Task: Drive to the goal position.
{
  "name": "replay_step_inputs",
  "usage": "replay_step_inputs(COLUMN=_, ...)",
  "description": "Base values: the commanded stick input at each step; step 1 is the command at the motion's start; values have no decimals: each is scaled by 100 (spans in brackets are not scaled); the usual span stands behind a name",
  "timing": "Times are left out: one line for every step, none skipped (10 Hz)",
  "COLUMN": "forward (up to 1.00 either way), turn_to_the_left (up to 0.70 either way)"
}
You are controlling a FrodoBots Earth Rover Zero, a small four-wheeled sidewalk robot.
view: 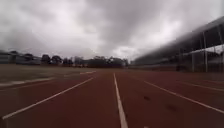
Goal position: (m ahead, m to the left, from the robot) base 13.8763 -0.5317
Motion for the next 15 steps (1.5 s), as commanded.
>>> replay_step_inputs(forward=70, turn_to_the_left=-35)
replay_step_inputs(forward=70, turn_to_the_left=-35)
replay_step_inputs(forward=70, turn_to_the_left=-35)
replay_step_inputs(forward=70, turn_to_the_left=-35)
replay_step_inputs(forward=70, turn_to_the_left=-35)
replay_step_inputs(forward=70, turn_to_the_left=-35)
replay_step_inputs(forward=70, turn_to_the_left=-35)
replay_step_inputs(forward=70, turn_to_the_left=-12)
replay_step_inputs(forward=70, turn_to_the_left=-1)
replay_step_inputs(forward=70, turn_to_the_left=0)
replay_step_inputs(forward=70, turn_to_the_left=0)
replay_step_inputs(forward=70, turn_to_the_left=0)
replay_step_inputs(forward=70, turn_to_the_left=0)
replay_step_inputs(forward=70, turn_to_the_left=0)
replay_step_inputs(forward=70, turn_to_the_left=0)
